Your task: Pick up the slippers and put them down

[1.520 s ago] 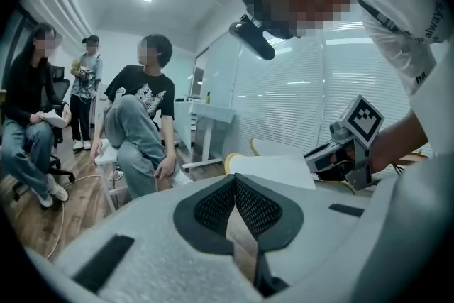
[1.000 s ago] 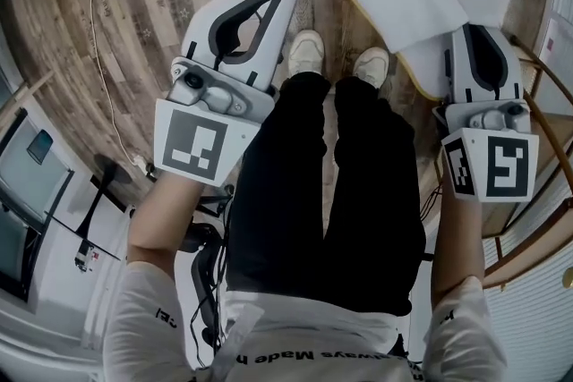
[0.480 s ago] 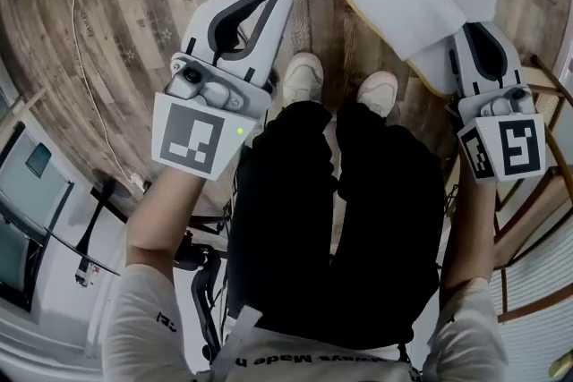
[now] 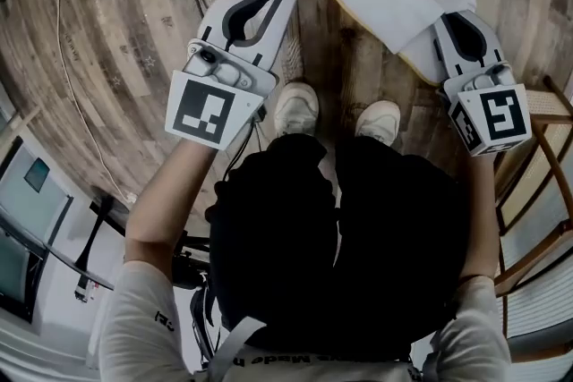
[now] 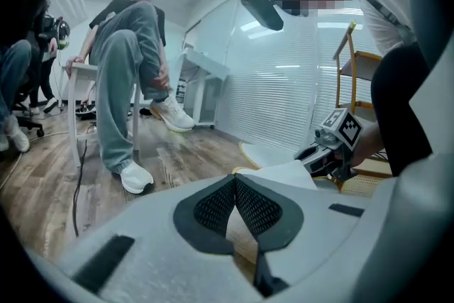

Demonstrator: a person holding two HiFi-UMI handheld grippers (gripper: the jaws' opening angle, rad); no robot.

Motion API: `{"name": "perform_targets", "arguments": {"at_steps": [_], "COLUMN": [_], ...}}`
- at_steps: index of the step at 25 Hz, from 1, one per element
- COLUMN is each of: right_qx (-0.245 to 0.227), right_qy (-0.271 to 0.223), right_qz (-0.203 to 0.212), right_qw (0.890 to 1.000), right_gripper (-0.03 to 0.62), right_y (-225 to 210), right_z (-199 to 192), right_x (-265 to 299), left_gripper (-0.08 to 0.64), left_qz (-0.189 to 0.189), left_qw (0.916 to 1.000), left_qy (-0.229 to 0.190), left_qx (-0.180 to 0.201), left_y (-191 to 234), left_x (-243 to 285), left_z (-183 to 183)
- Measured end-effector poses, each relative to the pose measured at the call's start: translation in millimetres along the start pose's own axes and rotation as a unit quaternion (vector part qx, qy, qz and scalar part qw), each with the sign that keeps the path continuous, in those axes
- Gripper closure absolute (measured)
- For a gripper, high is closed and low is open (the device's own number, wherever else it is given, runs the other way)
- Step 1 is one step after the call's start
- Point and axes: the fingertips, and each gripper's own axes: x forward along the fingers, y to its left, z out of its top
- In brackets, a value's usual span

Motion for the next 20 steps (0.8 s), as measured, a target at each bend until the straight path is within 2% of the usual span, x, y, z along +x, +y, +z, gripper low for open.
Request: {"name": "perform_targets", "arguments": {"at_steps": [4,10,20], "right_qx": [-0.004,-0.009,-0.01], "right_qy": [0.014,0.033,0.053], "right_qz": [0.003,0.017,0.02], "right_qw": [1.0,0.999,0.998], "right_gripper": [0.569,0.569,0.569], "right_y": [-5,0,5], "right_z": [-36,-76,-112], "right_x": [27,62,82], "left_gripper": [0.549,0.549,0.549], "left_qz": [-0.007,-0.008,-0.011], "left_qw": [0.9999,0.9998,0.999], "left_qy": [-0.002,0.012,0.04], "left_qx": [-0.014,-0.017,-0.013], "left_y": [5,9,-1], "left_x": [21,42,52], "left_z": [-36,-87,-139]}}
